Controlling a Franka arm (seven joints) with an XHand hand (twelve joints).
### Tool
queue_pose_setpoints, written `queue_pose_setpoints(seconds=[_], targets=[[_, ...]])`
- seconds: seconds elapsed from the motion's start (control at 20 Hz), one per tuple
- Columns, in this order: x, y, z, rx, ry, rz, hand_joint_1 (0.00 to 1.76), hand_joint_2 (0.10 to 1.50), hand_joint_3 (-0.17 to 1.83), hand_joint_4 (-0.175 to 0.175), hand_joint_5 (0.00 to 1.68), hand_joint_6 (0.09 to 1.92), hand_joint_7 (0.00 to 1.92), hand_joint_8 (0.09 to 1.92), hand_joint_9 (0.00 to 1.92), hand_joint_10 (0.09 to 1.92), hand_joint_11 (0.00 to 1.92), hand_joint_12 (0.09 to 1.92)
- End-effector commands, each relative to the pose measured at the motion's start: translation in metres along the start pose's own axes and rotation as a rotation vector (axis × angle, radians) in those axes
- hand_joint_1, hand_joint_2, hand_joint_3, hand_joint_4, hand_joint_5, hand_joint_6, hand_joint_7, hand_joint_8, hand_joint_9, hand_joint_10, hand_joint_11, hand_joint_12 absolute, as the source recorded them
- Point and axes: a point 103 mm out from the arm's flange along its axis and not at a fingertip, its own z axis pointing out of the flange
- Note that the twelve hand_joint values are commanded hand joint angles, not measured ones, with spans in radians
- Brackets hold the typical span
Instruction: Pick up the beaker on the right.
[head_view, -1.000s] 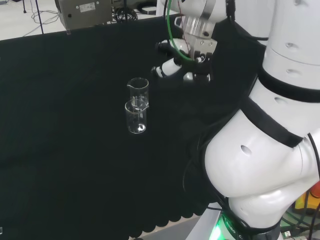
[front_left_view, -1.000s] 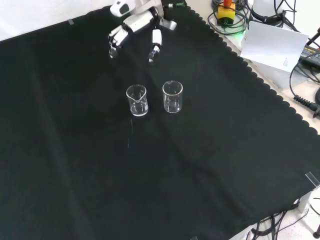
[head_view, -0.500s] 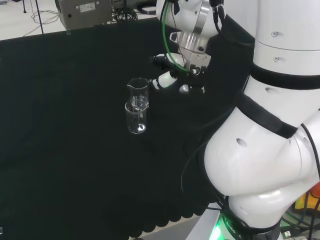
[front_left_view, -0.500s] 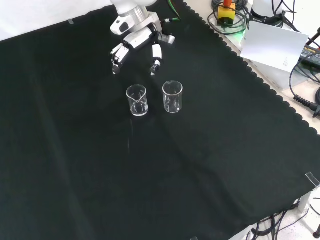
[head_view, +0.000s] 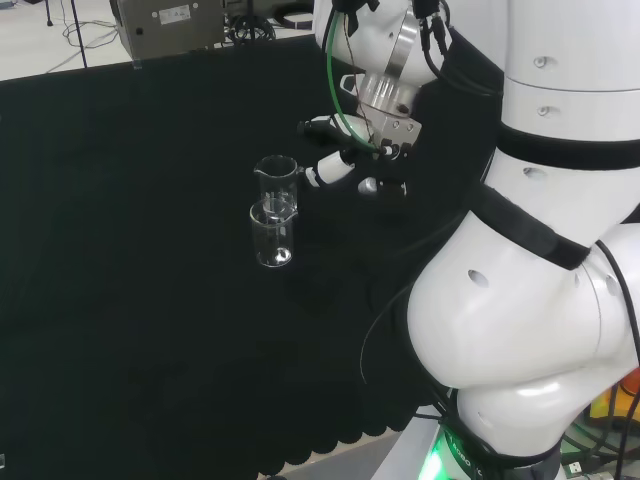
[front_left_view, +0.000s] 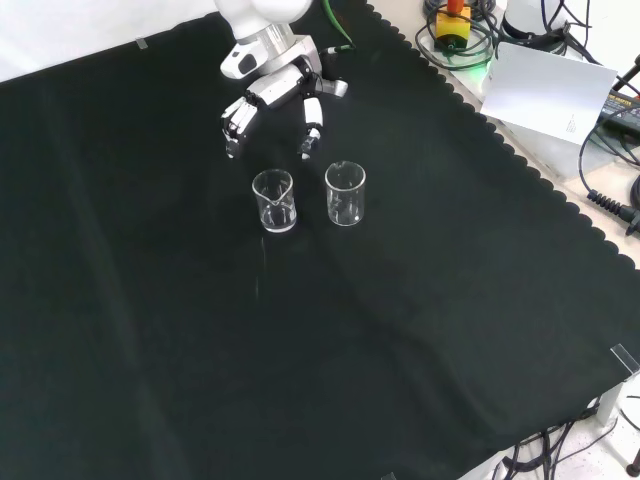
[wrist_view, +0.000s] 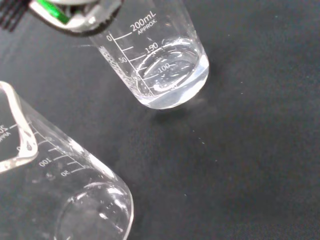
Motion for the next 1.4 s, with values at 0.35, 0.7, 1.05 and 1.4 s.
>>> queue_pose_setpoints(seconds=[0.35,0.7,1.05,1.4], targets=[[-0.004,0.017,0.019,0.009,0.158,-0.049,0.95,0.54,0.63,-0.041,0.49,0.09,0.27,0.68,0.36,0.65,0.0,1.29],[-0.005,0.024,0.035,0.019,0.214,-0.081,0.94,0.51,0.67,-0.041,0.48,0.09,0.26,0.68,0.36,0.64,0.0,1.28],[-0.006,0.03,0.045,-0.002,0.274,-0.109,0.94,0.51,0.68,-0.041,0.47,0.09,0.25,0.67,0.34,0.63,0.0,1.28],[-0.004,0.035,0.051,-0.017,0.35,-0.146,0.93,0.5,0.68,-0.042,0.47,0.09,0.25,0.68,0.35,0.63,0.0,1.27]])
